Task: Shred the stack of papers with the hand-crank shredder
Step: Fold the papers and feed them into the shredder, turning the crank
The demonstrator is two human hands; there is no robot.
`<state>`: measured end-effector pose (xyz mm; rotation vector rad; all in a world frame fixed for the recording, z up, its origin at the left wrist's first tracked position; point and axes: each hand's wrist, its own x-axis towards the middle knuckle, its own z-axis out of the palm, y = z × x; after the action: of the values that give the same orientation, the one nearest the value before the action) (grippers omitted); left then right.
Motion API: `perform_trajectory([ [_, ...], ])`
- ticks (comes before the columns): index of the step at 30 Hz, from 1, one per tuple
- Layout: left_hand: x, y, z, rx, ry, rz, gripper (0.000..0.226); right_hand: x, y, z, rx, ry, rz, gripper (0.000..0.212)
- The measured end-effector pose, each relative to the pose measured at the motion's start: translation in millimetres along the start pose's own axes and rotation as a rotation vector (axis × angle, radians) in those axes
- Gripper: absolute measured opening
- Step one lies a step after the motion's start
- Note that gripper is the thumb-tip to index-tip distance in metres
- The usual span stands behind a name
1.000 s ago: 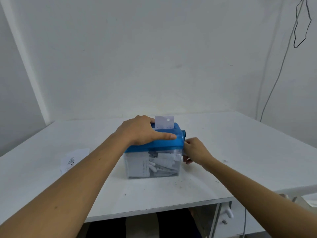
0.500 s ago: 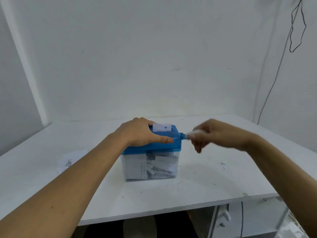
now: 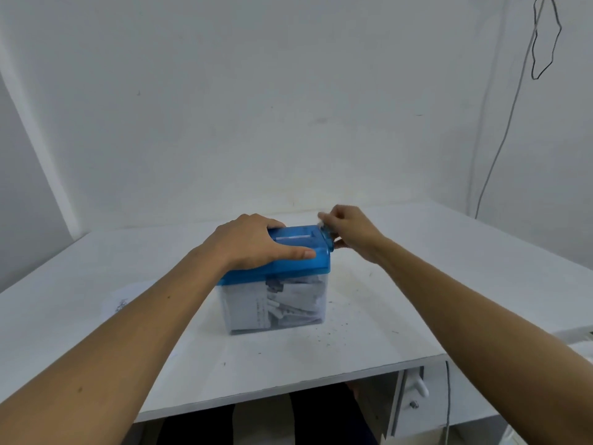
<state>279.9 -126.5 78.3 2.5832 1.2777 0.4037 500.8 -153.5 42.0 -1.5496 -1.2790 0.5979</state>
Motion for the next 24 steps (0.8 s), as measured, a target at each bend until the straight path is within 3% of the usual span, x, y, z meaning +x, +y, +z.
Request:
perform_trajectory([
  [4,0,2,1,0.023,0.011,-0.003,0.092,-9,14,10,-0.089,0.013,0.079,0.031],
  [10,2,-3,3,0.018,0.024,-0.021,0.101,-49,26,16,-0.235,-0.165,0.173,0.031],
  [14,1,-1,2,-0.005,0.005,-0.028,0.102,-76,29,0,-0.116,-0.246,0.255,0.039],
  [16,2,0,2,-0.004,-0.005,-0.031,0.103,-81,21,-14,-0.051,-0.367,0.286,0.044],
  [20,2,3,-1,0.005,-0.015,-0.046,0.105,-86,-3,-35,-0.067,-0.56,0.125,0.029],
  [24,2,2,-1,0.008,-0.032,-0.049,0.108,-82,-39,-56,-0.28,-0.547,-0.047,0.03],
])
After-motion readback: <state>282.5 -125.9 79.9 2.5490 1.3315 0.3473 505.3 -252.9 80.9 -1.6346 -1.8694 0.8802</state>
